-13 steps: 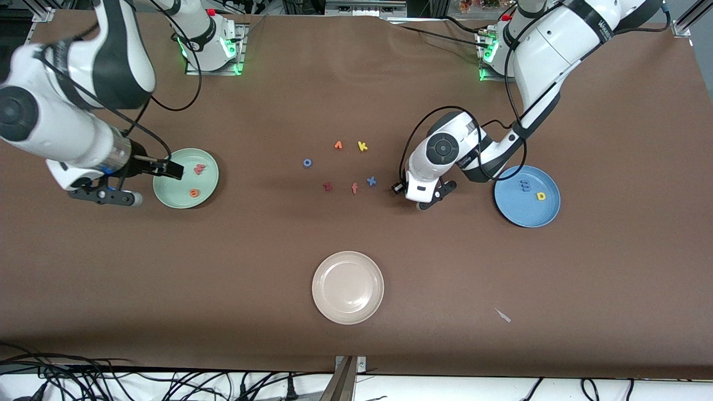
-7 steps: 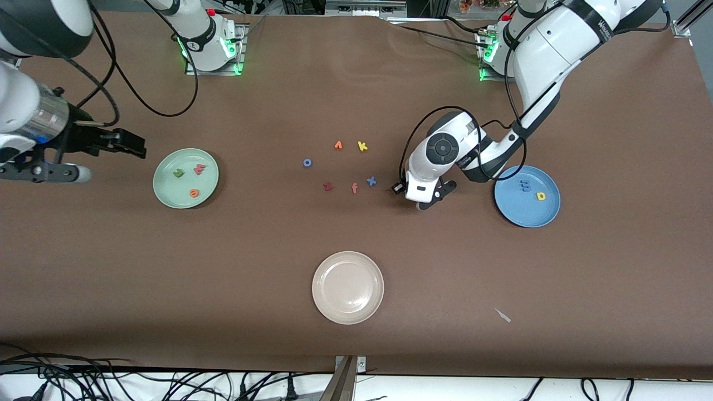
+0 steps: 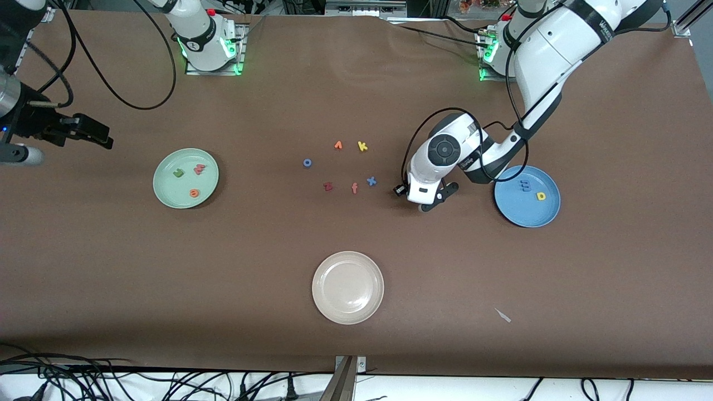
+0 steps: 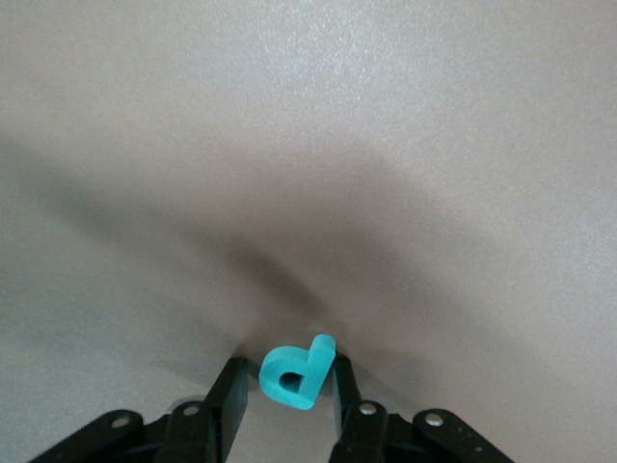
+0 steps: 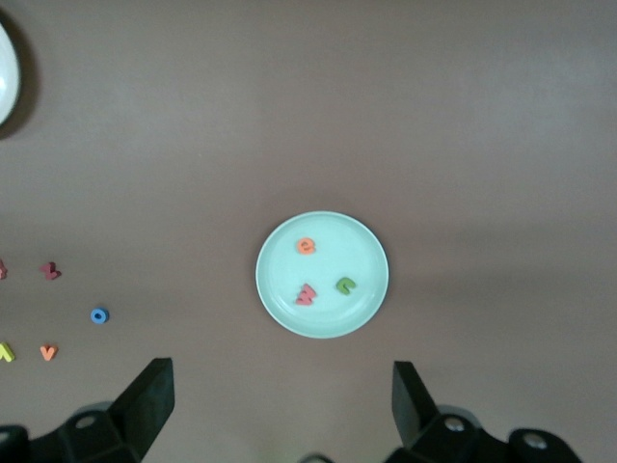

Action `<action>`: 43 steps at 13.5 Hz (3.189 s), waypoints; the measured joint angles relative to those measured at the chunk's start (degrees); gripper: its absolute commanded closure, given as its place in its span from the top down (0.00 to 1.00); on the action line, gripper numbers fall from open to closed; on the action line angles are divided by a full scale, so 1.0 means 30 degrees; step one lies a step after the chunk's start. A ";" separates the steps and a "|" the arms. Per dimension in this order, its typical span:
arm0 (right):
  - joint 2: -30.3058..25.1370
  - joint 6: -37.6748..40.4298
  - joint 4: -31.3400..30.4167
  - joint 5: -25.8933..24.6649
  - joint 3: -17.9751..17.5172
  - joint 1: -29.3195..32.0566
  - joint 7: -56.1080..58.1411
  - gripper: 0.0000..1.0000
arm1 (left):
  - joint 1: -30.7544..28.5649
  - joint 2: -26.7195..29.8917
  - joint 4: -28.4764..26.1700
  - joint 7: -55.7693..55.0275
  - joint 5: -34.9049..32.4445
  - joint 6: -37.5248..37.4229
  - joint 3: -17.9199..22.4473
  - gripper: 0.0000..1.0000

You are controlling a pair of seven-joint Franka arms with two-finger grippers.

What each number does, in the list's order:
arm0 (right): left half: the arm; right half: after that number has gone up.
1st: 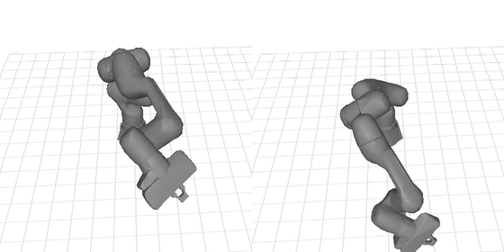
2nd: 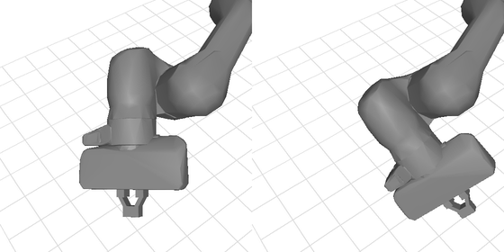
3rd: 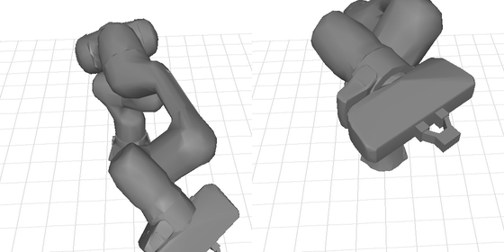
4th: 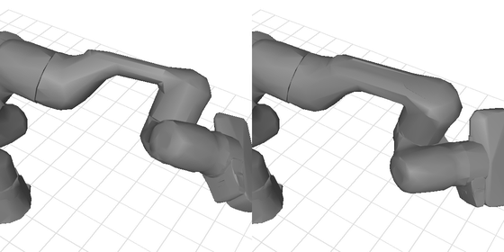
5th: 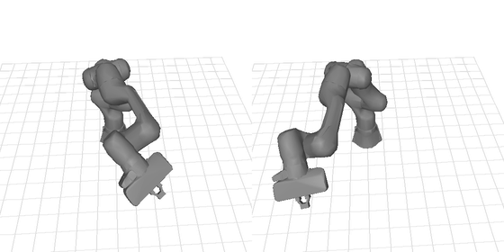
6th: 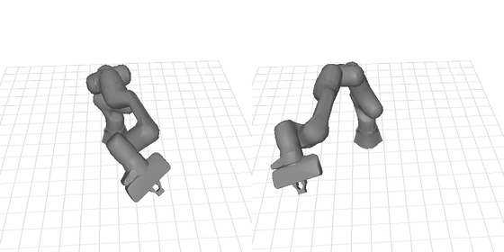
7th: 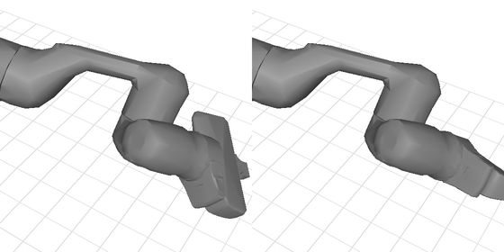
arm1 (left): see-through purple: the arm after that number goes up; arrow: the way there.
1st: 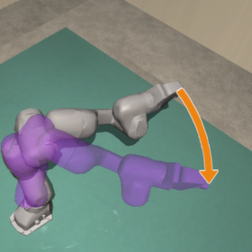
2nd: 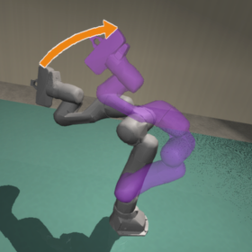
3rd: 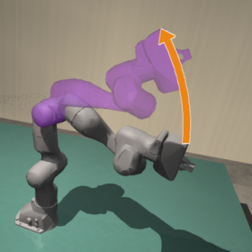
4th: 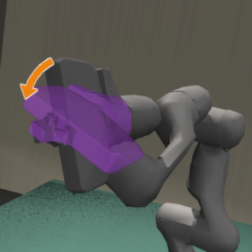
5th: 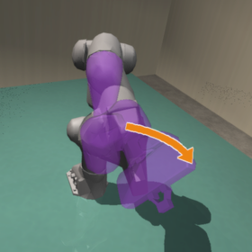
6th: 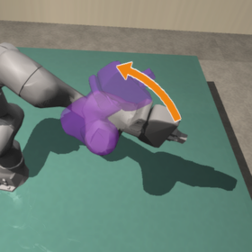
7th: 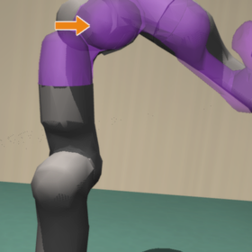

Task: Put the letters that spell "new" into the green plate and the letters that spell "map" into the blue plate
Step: 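Retract the right gripper to rest while the left gripper carries the d, then lower the cyan d onto the blue plate and open the left gripper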

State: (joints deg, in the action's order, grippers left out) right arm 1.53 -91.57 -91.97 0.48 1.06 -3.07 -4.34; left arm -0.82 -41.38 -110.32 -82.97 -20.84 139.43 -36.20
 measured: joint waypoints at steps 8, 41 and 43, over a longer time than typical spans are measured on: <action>-0.1532 -0.1337 -0.2233 -0.0004 -0.0321 0.1026 0.2410 1.00 | 0.0027 0.0043 0.0043 0.0000 -0.0363 -0.0007 0.0015 0.23; -0.1396 -0.1319 -0.2123 0.0029 -0.0443 0.0981 0.2882 1.00 | -1.1063 0.0698 0.0595 1.4040 -0.1058 -0.9689 -0.2242 0.81; -0.1388 -0.1314 -0.2119 0.0029 -0.0445 0.0980 0.2882 1.00 | -1.1059 0.0639 0.0604 1.4066 -0.1085 -0.9688 -0.2246 1.00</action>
State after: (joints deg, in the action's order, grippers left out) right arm -2.63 -95.51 -98.33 0.57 -0.27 -0.13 4.31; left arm -34.00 -39.46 -108.50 -40.78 -24.10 110.36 -42.94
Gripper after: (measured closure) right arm 0.000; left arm 0.595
